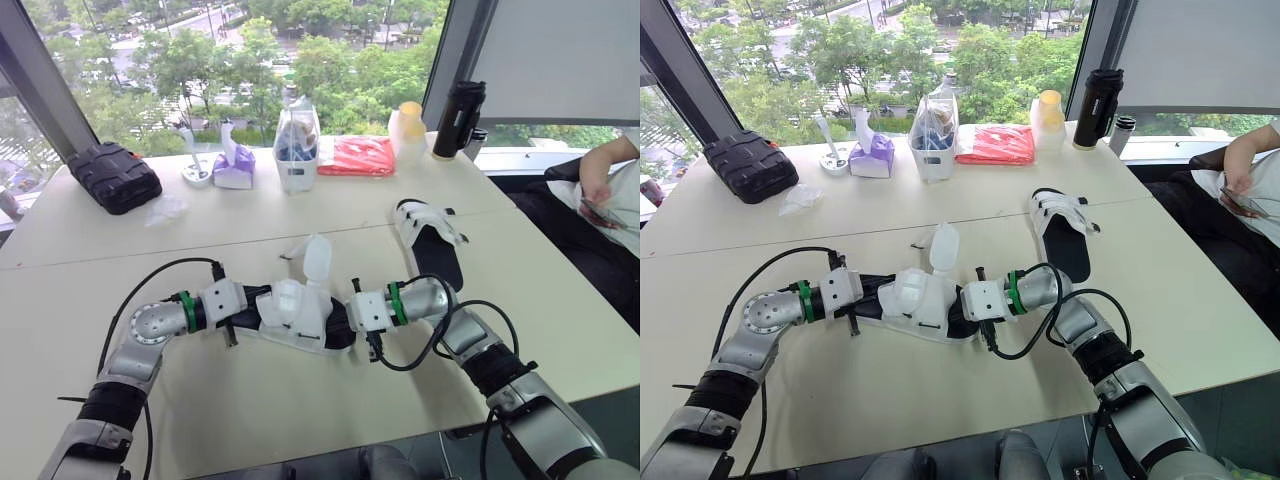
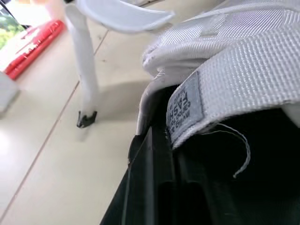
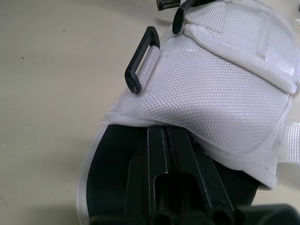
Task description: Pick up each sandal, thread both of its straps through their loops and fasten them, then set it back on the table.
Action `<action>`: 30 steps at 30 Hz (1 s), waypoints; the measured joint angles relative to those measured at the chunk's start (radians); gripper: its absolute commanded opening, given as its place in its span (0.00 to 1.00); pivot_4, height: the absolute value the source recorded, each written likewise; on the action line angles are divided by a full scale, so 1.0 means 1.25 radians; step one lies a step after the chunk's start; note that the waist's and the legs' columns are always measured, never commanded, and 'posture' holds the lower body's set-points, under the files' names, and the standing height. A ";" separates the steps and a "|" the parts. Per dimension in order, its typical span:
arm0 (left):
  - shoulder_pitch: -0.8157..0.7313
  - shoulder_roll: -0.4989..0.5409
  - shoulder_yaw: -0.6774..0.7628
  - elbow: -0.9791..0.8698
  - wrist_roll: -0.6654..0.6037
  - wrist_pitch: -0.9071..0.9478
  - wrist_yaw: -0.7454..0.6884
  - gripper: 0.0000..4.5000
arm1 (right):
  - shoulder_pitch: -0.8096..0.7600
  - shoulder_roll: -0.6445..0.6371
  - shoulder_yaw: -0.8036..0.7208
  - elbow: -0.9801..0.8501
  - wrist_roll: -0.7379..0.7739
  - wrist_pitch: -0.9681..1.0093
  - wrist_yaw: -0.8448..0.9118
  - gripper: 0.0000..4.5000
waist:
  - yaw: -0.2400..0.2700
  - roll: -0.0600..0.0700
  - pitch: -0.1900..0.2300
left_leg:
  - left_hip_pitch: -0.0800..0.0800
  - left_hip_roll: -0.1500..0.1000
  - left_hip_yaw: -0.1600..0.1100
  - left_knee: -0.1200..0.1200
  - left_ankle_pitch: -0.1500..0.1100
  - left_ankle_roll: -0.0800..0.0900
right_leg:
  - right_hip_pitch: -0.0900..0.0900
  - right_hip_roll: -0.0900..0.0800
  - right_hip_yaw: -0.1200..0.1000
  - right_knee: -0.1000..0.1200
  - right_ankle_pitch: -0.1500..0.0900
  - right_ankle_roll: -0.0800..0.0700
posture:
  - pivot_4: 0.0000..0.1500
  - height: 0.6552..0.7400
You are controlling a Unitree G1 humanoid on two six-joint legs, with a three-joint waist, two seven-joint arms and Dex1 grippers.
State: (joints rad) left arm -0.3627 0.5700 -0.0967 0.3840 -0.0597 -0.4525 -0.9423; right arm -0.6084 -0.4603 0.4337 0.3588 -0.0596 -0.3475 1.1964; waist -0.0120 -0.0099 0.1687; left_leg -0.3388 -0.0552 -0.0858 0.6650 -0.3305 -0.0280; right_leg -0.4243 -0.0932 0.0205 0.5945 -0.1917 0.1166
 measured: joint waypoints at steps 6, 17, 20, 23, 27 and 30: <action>-0.002 0.003 0.000 0.023 0.026 -0.093 0.040 0.01 | 0.001 0.000 0.000 -0.001 0.000 0.000 0.000 0.00 | 0.000 0.000 0.000 | 0.000 0.000 0.000 0.000 0.000 0.000 | 0.000 0.000 0.000 0.000 0.000 0.000 | 1.00 1.00; -0.107 0.016 -0.007 0.131 0.156 -0.403 0.133 0.01 | 0.002 -0.002 -0.001 -0.004 0.000 0.000 0.000 0.00 | 0.000 0.000 0.000 | 0.000 0.000 0.000 0.000 0.000 0.000 | 0.000 0.000 0.000 0.000 0.000 0.000 | 1.00 1.00; -0.133 0.017 -0.012 0.167 0.190 -0.462 0.158 0.01 | 0.002 -0.002 -0.003 -0.004 0.000 0.000 0.000 0.00 | 0.000 0.000 0.000 | 0.000 0.000 0.000 0.000 0.000 0.000 | -0.001 0.000 0.000 0.000 0.000 0.000 | 1.00 1.00; -0.153 0.018 -0.018 0.196 0.219 -0.503 0.181 0.01 | 0.003 -0.002 -0.004 -0.005 0.000 0.000 0.000 0.00 | 0.000 0.000 0.000 | -0.001 0.000 0.000 0.000 0.000 0.000 | -0.001 0.000 0.000 0.000 0.000 0.000 | 1.00 1.00; -0.174 0.043 -0.043 0.210 0.238 -0.539 0.190 0.01 | 0.003 -0.003 -0.004 -0.006 0.000 0.000 0.000 0.00 | -0.001 0.000 0.000 | -0.001 0.000 0.000 0.000 0.000 0.000 | -0.001 0.000 0.000 0.000 0.000 0.000 | 1.00 1.00; -0.164 0.060 -0.062 0.201 0.222 -0.526 0.181 0.01 | 0.004 -0.002 -0.003 -0.006 0.000 0.000 -0.001 0.00 | -0.001 0.000 0.000 | 0.000 0.000 0.000 0.000 0.000 0.000 | -0.001 0.000 0.000 0.000 0.000 0.000 | 1.00 1.00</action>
State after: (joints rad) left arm -0.5678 0.6445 -0.1743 0.6357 0.2174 -1.1105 -0.7159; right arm -0.6039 -0.4629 0.4297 0.3518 -0.0597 -0.3469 1.1955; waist -0.0136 -0.0100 0.1687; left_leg -0.3394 -0.0553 -0.0855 0.6650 -0.3306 -0.0278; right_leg -0.4249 -0.0929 0.0200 0.5946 -0.1917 0.1168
